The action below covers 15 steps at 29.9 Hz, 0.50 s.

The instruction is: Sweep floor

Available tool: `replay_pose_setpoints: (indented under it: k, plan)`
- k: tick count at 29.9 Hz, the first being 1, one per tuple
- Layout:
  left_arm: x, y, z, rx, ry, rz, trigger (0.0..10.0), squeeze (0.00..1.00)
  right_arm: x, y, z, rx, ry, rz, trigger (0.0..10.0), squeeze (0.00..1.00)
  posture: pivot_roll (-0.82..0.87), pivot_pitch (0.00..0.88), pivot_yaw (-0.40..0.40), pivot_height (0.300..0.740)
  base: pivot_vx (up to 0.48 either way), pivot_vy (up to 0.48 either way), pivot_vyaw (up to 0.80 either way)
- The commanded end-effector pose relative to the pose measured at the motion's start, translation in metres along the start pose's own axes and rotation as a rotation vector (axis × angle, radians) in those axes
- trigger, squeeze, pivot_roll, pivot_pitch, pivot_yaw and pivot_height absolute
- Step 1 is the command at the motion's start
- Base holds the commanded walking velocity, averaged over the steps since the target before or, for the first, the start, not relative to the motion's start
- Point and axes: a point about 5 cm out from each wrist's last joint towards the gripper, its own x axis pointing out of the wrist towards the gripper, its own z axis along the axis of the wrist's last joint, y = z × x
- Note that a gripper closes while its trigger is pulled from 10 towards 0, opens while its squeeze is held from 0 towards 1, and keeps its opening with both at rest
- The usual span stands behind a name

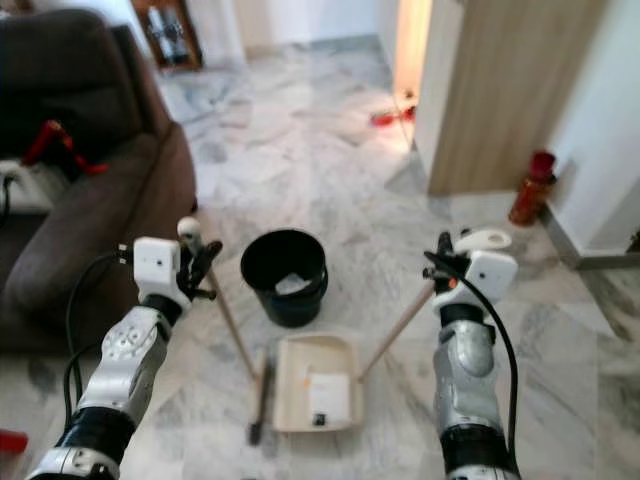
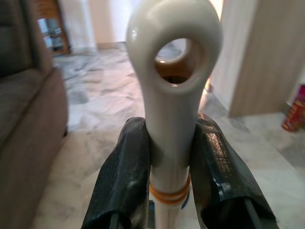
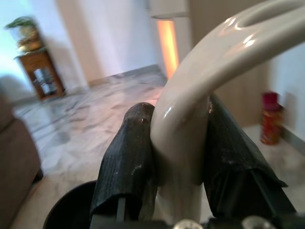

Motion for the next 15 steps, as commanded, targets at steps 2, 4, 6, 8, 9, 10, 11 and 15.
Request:
replay_pose_setpoints:
  k: [2,4,6,8,9,10,11,15]
  plan:
    - [0.0012,0.0098,0.0101,0.035,-0.035,0.021,10.0,0.0,0.0059,0.0121,0.009,0.044,-0.051,0.026,10.0,0.0,-0.05,0.0,0.067,0.74,0.0,0.0,0.8]
    - [0.0011,0.0098,0.0099,0.036,-0.034,0.022,10.0,0.0,0.006,0.0124,0.0089,0.045,-0.05,0.028,10.0,0.0,-0.05,0.0,0.065,0.74,0.0,0.0,0.8]
    - [0.0011,0.0095,0.0098,0.036,-0.033,0.023,10.0,0.0,0.0058,0.0124,0.0084,0.048,-0.047,0.028,10.0,0.0,-0.05,0.0,0.066,0.74,0.0,0.0,0.63]
    - [0.0012,0.0095,0.0098,0.036,-0.033,0.024,10.0,0.0,0.0057,0.0123,0.0081,0.059,-0.047,0.022,10.0,0.0,-0.05,0.0,0.066,0.74,0.0,0.0,0.23]
    - [0.0012,0.0095,0.0098,0.035,-0.033,0.023,10.0,0.0,0.0056,0.0122,0.0078,0.071,-0.047,0.017,10.0,0.0,-0.05,0.0,0.066,0.74,0.0,0.0,0.0]
    - [0.0012,0.0095,0.0098,0.035,-0.033,0.023,10.0,0.0,0.0056,0.0122,0.0078,0.071,-0.047,0.017,10.0,0.0,-0.05,0.0,0.066,0.74,0.0,0.0,0.0]
    - [0.0012,0.0097,0.0097,0.033,-0.033,0.023,10.0,0.0,0.0058,0.0119,0.0078,0.062,-0.046,0.016,10.0,0.0,-0.05,0.0,0.069,0.74,0.0,0.0,0.0]
    - [0.0014,0.0103,0.0093,0.021,-0.028,0.028,10.0,0.0,0.0058,0.0112,0.0075,0.061,-0.045,0.015,10.0,0.0,-0.05,0.0,0.067,0.74,0.0,0.0,0.0]
